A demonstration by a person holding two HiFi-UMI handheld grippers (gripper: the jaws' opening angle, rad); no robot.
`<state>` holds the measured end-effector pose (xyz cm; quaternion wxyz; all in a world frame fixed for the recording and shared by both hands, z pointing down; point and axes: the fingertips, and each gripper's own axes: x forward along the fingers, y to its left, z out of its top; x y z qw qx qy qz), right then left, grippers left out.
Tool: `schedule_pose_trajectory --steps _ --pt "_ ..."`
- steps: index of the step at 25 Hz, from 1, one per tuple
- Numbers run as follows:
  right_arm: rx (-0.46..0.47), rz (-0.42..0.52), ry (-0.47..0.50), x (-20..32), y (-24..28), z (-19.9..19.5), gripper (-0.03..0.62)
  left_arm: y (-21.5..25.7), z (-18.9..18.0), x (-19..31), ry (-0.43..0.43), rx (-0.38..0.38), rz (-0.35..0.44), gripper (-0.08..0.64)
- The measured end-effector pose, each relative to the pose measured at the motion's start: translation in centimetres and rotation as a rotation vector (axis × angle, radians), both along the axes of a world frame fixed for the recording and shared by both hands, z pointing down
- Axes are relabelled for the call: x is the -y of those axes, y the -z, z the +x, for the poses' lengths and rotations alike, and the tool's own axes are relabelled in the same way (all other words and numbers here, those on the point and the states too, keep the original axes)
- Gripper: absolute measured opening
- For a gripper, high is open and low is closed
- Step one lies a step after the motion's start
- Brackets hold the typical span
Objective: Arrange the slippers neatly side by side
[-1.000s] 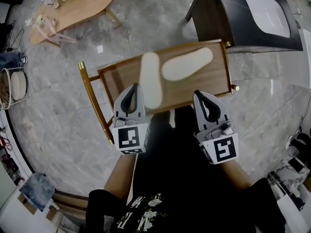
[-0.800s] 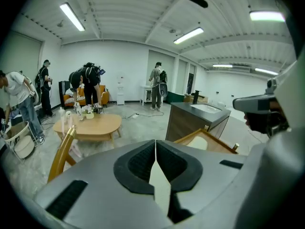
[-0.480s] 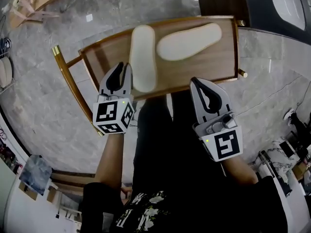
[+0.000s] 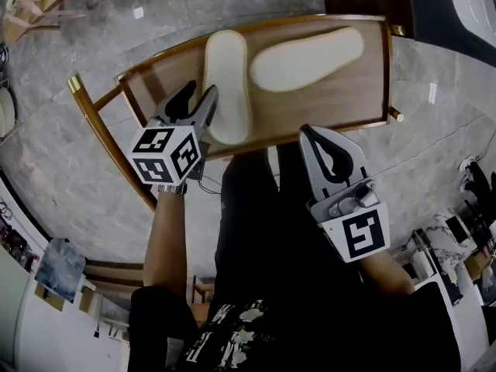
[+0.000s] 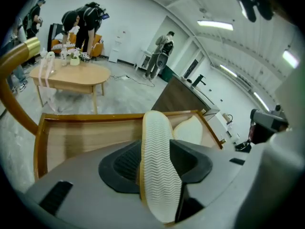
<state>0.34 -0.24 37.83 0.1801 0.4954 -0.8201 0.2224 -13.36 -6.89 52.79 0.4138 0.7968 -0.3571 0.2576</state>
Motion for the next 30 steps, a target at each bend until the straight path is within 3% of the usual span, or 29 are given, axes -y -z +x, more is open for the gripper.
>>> schedule_pose_trajectory --steps 4,9,16,18,21,27,30 --pt "0.004 -0.014 0.004 0.0 -0.5 -0.2 -0.006 -1.2 0.7 -0.1 -0.062 -0.061 -0.111 0.204" --pt "0.015 -0.023 -0.007 0.2 -1.0 -0.2 -0.007 -2.8 0.4 0.2 -0.118 -0.017 -0.157 0.23" --pt "0.009 -0.035 -0.02 0.3 -1.5 0.4 -0.006 -4.3 1.7 -0.8 -0.203 -0.068 -0.283 0.232" --pt "0.01 -0.035 -0.021 0.4 -1.6 0.5 -0.007 -4.0 2.1 -1.0 -0.227 -0.073 -0.272 0.133" --pt "0.012 -0.029 -0.017 0.5 -1.5 0.4 -0.007 -2.8 2.4 -0.9 -0.222 -0.097 -0.228 0.08" --pt "0.014 -0.01 -0.008 0.2 -1.0 0.1 -0.006 0.3 2.1 -0.9 -0.186 -0.139 -0.137 0.046" --pt "0.012 -0.002 -0.005 -0.1 -0.7 0.0 -0.007 2.9 1.7 -0.1 -0.194 -0.103 0.0 0.04"
